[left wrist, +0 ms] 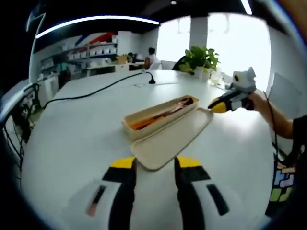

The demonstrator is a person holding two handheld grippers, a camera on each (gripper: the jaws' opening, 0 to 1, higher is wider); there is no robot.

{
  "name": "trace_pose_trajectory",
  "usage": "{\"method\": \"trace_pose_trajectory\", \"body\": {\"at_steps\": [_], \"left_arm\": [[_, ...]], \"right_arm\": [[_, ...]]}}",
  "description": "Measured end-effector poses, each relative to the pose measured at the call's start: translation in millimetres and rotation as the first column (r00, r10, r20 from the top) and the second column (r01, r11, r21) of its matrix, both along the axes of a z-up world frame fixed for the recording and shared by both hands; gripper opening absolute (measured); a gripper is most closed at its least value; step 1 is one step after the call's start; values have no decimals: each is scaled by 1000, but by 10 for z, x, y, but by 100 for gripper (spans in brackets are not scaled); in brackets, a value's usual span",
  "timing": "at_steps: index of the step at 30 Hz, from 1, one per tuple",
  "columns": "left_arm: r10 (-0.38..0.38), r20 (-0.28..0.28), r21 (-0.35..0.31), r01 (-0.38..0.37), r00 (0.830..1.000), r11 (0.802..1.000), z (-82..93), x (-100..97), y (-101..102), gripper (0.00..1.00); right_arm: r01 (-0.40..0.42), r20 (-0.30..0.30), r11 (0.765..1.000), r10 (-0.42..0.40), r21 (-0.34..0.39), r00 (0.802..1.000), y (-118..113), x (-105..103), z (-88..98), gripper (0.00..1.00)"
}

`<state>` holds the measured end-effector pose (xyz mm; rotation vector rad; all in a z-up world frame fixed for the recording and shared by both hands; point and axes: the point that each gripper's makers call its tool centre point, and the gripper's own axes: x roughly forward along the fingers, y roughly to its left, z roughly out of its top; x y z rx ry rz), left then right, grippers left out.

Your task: Arrange the utensils inside the cutlery case until each visible utensil rests in its matching compartment.

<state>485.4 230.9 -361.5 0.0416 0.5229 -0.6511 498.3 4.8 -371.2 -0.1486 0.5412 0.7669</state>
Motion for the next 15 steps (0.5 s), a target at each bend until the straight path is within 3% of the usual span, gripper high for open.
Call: {"method": "trace_pose_trajectory", "body": {"at_steps": [3, 9, 12, 15], "left_arm": [[5, -2, 11, -5, 1000, 1000, -21, -86, -87, 34], [22, -9, 15, -22, 1000, 1000, -22, -122, -59, 36], [29, -51, 26, -28, 998, 999, -77, -176, -58, 36], [27, -72, -3, -27, 997, 1000, -81, -236, -154, 35]], "right_arm": [[1, -4, 1000, -1, 6, 1000, 5, -19, -5, 12], [5, -7, 1000, -5, 15, 1000, 10, -26, -17, 12], [2, 12, 1000, -2, -11, 1000, 0, -37, -11, 11], [0, 11, 1000, 0, -15, 1000, -1, -45, -12, 8]]}}
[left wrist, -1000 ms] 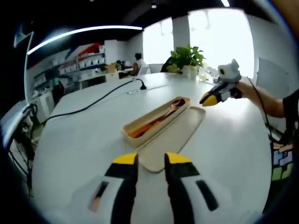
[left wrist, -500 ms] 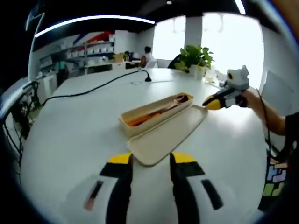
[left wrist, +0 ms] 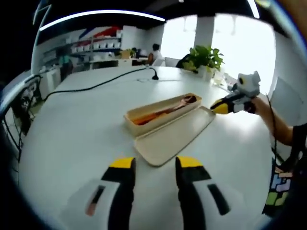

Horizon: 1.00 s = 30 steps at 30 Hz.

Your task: Arrange the utensils inside the cutlery case until each visible utensil rests in its matching compartment.

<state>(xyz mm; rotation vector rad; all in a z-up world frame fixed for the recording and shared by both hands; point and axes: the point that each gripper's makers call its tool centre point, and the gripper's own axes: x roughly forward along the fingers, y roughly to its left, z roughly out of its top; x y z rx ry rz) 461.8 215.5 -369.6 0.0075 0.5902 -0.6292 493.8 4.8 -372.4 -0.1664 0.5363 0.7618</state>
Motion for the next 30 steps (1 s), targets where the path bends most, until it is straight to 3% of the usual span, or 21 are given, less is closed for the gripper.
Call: {"method": "trace_pose_trajectory", "body": {"at_steps": [3, 9, 10, 11, 14, 18, 30], "left_arm": [[12, -41, -42, -14, 999, 999, -4, -95, -106, 32], [27, -66, -83, -32, 997, 996, 7, -61, -113, 29], [23, -83, -115, -33, 996, 993, 15, -86, -164, 27], [18, -135, -185, -43, 991, 982, 26, -48, -159, 25], [-13, -236, -341, -70, 972, 937, 45, -20, -266, 23], [-33, -229, -331, -46, 973, 943, 15, -20, -358, 22], [-34, -202, -309, -31, 979, 951, 56, 76, -176, 22]], "right_arm": [[16, 9, 1000, -16, -3, 1000, 4, -2, -3, 7], [75, 3, 997, -75, -22, 997, -2, 17, -1, 5], [76, 7, 996, -76, -37, 997, 8, 13, -1, 4], [79, 9, 996, -78, -46, 997, 11, 14, 0, 3], [122, -6, 990, -123, -65, 992, 33, 24, -10, 0], [135, 66, 976, -126, -172, 990, 33, 64, 15, 1], [154, 65, 976, -146, -153, 987, 16, 58, 16, 0]]}}
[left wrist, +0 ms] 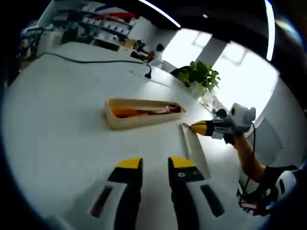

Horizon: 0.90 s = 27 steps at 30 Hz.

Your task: Arrange the utensils inside the cutlery case until each visible utensil rests in its matching compartment.

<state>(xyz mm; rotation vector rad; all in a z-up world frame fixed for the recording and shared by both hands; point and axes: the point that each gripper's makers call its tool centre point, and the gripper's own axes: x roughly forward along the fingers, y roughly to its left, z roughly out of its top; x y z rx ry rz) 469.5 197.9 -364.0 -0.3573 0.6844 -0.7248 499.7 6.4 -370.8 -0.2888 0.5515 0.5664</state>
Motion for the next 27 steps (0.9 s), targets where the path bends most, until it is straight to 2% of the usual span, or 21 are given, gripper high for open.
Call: {"method": "trace_pose_trajectory", "body": {"at_steps": [5, 8, 10, 22, 27], "left_arm": [[1, -1, 3, -1, 1000, 1000, 18, 56, 72, 22], [0, 5, 7, 0, 1000, 1000, 45, 34, 82, 22], [-3, 11, 9, 3, 1000, 1000, 61, -45, 14, 23], [-44, 50, 41, 42, 998, 998, 144, -71, 68, 23], [-70, 87, 75, 64, 994, 995, 147, -224, -55, 24]], "right_arm": [[9, -10, 1000, -9, 17, 1000, -5, -3, -12, 0], [18, -12, 1000, -18, 16, 1000, -4, -7, -17, 0], [21, -10, 1000, -20, 11, 1000, -3, -8, -19, 0], [37, -21, 999, -36, 38, 999, -17, -5, -25, 0], [42, -22, 999, -41, 34, 999, -17, -4, -26, 0]]}}
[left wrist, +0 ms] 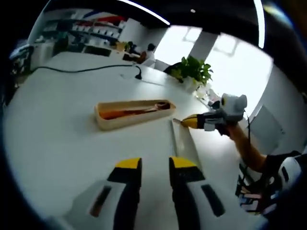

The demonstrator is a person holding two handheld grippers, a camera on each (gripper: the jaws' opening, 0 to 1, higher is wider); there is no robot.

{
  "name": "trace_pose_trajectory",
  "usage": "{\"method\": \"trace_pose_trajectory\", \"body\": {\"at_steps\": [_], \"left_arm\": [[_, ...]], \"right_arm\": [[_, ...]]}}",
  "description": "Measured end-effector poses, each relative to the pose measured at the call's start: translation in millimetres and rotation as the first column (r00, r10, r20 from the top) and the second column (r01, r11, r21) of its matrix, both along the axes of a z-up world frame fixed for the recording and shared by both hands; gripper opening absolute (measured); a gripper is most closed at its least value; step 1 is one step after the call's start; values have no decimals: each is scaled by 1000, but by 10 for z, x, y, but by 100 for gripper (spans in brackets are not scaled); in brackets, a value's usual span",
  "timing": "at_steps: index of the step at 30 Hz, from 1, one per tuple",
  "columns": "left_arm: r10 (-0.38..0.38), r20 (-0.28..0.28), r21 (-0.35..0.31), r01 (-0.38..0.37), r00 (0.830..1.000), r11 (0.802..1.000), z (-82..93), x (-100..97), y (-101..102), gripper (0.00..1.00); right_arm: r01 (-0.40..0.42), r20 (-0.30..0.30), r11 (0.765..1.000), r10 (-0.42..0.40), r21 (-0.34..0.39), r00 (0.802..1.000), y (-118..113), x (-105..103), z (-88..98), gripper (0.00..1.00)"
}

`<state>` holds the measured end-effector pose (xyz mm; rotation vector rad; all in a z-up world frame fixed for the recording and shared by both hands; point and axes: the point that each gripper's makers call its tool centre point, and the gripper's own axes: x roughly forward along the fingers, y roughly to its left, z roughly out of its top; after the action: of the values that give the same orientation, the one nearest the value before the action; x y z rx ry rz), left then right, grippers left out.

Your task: Arrange the utensils inside the cutlery case until each visible utensil rests in its matching compartment.

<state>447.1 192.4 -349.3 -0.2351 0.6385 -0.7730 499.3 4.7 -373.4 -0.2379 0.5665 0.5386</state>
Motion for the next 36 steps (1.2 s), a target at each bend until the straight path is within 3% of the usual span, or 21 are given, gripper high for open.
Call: {"method": "trace_pose_trajectory", "body": {"at_steps": [16, 22, 25, 36], "left_arm": [[-82, 75, 35, 80, 994, 996, 30, -343, -223, 29], [-126, 120, 63, 120, 985, 991, 46, -479, -274, 36], [-198, 137, 143, 179, 971, 973, -23, -600, -280, 42], [-258, 174, 191, 224, 950, 956, -31, -813, -356, 56]], "right_arm": [[10, 4, 1000, -10, 8, 1000, 3, 10, 2, 0], [11, 5, 1000, -11, 8, 1000, 3, 24, 5, 0], [11, 4, 1000, -11, 8, 1000, 3, 29, 6, 0], [17, 7, 1000, -18, 5, 1000, 3, 44, 11, 0]]}}
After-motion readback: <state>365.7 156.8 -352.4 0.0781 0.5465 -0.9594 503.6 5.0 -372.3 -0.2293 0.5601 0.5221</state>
